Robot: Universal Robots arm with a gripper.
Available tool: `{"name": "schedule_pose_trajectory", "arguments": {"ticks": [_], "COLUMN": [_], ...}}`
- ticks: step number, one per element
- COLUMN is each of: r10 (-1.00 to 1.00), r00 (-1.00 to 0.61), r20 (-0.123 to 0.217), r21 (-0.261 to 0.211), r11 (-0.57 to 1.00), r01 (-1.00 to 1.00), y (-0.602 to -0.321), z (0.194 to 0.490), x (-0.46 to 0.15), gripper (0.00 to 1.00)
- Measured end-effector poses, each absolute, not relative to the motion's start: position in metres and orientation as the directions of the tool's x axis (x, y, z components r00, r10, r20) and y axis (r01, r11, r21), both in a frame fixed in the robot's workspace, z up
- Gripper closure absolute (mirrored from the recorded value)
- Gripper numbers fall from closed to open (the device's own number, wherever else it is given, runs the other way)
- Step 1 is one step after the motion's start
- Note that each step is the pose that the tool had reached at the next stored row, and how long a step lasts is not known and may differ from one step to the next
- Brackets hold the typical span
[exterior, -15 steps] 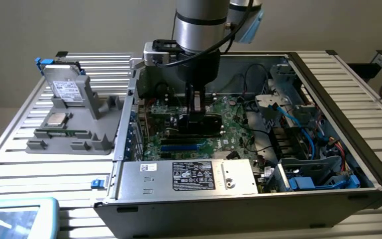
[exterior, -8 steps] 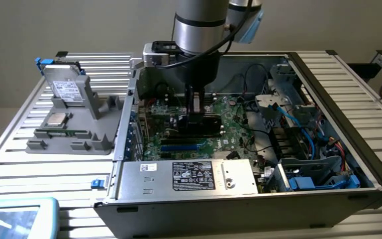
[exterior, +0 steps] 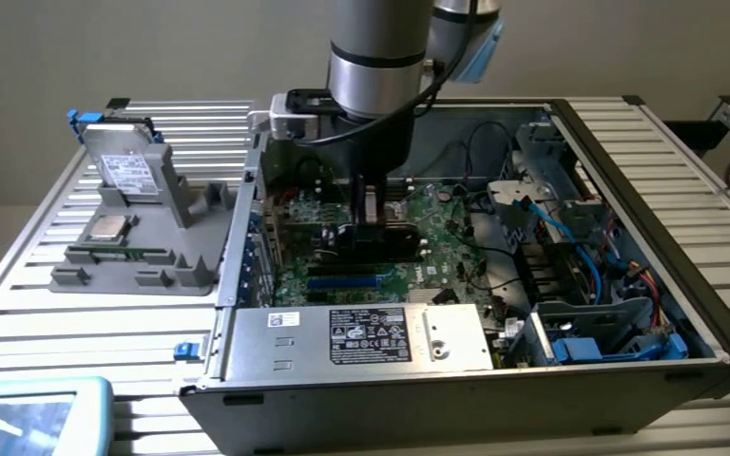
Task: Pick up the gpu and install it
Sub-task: 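Insert the gpu into the slot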
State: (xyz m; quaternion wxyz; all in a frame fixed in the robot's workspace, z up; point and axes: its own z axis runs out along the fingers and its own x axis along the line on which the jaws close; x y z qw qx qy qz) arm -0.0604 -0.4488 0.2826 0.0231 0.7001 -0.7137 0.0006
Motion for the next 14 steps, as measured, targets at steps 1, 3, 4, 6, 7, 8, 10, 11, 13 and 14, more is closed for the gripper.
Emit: {"name": "schedule_pose_trajectory", "arguments": {"ticks": [1, 3, 4, 6, 7, 8, 10, 11, 13, 14], "r10": [-0.999, -0.999, -0.999, -0.999, -0.999, -0.999, -0.999, -0.999, -0.999, -0.999], "r00": [-0.019, -0.019, -0.019, -0.019, -0.019, -0.019, -0.019, -0.019, -0.019, -0.019], "r20": [0.032, 0.030, 0.030, 0.030, 0.030, 0.030, 0.030, 0.030, 0.030, 0.030], "r21": [0.030, 0.028, 0.028, 0.027, 0.027, 0.027, 0.027, 0.027, 0.027, 0.027], "r11": [0.020, 0.020, 0.020, 0.020, 0.020, 0.020, 0.020, 0.020, 0.020, 0.020], "r01": [-0.999, -0.999, -0.999, -0.999, -0.999, -0.999, -0.999, -0.999, -0.999, -0.999], "y": [-0.450, -0.452, -0.452, -0.453, -0.453, -0.453, -0.453, -0.453, -0.453, -0.453], "z": [0.282, 0.280, 0.279, 0.277, 0.276, 0.275, 0.273, 0.272, 0.270, 0.269], "x": [-0.061, -0.061, -0.062, -0.062, -0.062, -0.062, -0.063, -0.063, -0.064, -0.064], "gripper": [0.73, 0.73, 0.73, 0.73, 0.73, 0.73, 0.73, 0.73, 0.73, 0.73]}}
